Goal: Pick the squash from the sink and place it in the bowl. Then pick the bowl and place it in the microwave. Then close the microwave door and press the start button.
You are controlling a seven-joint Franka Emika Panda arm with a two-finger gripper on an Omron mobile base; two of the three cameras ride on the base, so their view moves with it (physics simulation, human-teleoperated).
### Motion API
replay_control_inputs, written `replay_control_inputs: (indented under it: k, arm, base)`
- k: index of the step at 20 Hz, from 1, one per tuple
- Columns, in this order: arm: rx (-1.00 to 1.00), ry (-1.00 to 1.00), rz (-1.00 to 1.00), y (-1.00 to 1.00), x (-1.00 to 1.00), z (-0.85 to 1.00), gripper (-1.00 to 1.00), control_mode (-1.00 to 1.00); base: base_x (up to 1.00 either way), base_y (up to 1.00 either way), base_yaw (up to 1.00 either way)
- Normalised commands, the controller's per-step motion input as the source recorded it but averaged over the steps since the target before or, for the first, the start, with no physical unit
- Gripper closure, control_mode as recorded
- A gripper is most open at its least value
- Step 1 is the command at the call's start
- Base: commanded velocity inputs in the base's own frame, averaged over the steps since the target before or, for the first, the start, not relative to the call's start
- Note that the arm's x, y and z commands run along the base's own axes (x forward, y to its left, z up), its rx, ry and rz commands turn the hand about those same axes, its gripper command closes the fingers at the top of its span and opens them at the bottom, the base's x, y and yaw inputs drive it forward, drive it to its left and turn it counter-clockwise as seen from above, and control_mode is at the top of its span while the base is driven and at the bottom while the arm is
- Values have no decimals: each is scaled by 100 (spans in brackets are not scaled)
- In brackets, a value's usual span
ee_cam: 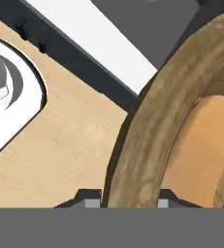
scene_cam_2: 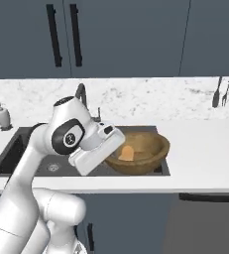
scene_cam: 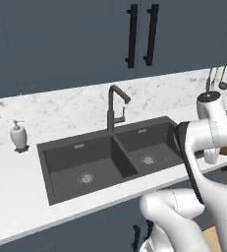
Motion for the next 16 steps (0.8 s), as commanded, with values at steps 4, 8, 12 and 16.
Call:
replay_control_inputs:
  k: [4, 8, 12, 16]
  arm:
    - [0, 0, 0, 0, 0, 0, 100, 100]
    - [0, 0, 0, 0, 0, 0, 100, 100]
    - [0, 0, 0, 0, 0, 0, 100, 100]
    - [0, 0, 0, 0, 0, 0, 100, 100]
  base:
    - [-26, -1, -79]
    - [-13, 0, -87]
    - [-2, 0, -92]
    - [0, 0, -93]
